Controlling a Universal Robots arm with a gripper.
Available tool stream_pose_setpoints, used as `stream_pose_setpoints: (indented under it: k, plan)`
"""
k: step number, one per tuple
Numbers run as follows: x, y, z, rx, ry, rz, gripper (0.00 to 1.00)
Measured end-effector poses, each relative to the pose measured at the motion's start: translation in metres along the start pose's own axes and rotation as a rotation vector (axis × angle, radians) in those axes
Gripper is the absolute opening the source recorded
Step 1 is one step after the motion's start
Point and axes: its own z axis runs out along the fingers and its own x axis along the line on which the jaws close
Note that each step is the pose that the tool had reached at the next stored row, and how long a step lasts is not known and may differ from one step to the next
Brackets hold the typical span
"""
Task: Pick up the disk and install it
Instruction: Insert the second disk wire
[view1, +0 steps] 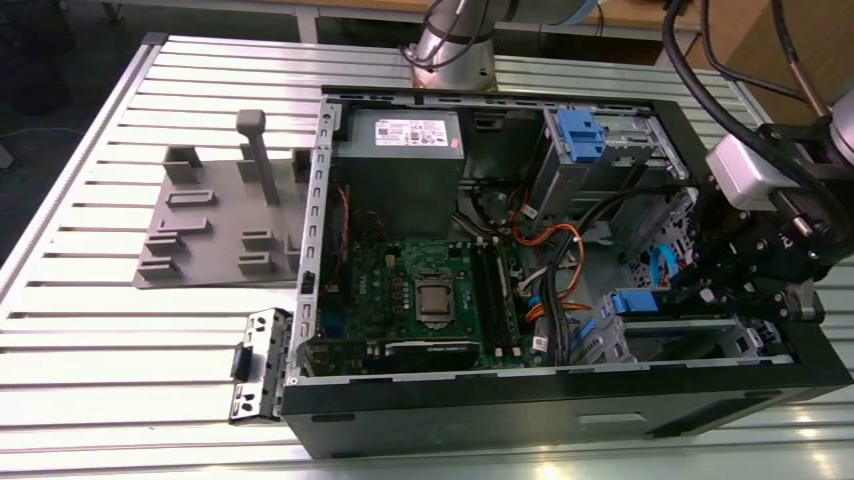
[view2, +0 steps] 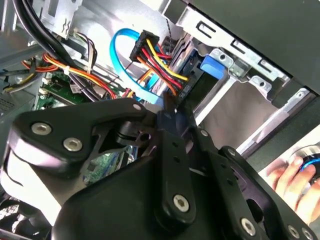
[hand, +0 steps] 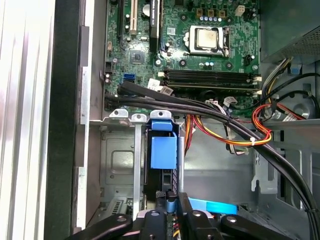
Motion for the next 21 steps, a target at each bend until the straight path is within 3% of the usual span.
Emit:
stream_pose_setpoints:
  k: [2,5,7,11,14,21]
  plan:
    - [-0.0003,0.0003,-0.0043,0.0000,-0.0001,0.000,0.24]
    - [-0.0012,0.0010,-0.0161,0.0000,0.0000,0.000,0.24]
    - [-0.0014,0.0012,-0.0194,0.0000,0.0001,0.000,0.24]
    - [-0.0013,0.0011,-0.0187,-0.0026,-0.0004,0.000,0.22]
    - [-0.0010,0.0004,-0.0140,-0.0092,-0.0005,0.001,0.10]
    - [-0.0004,-0.0012,-0.0078,-0.0142,-0.0004,0.001,0.10]
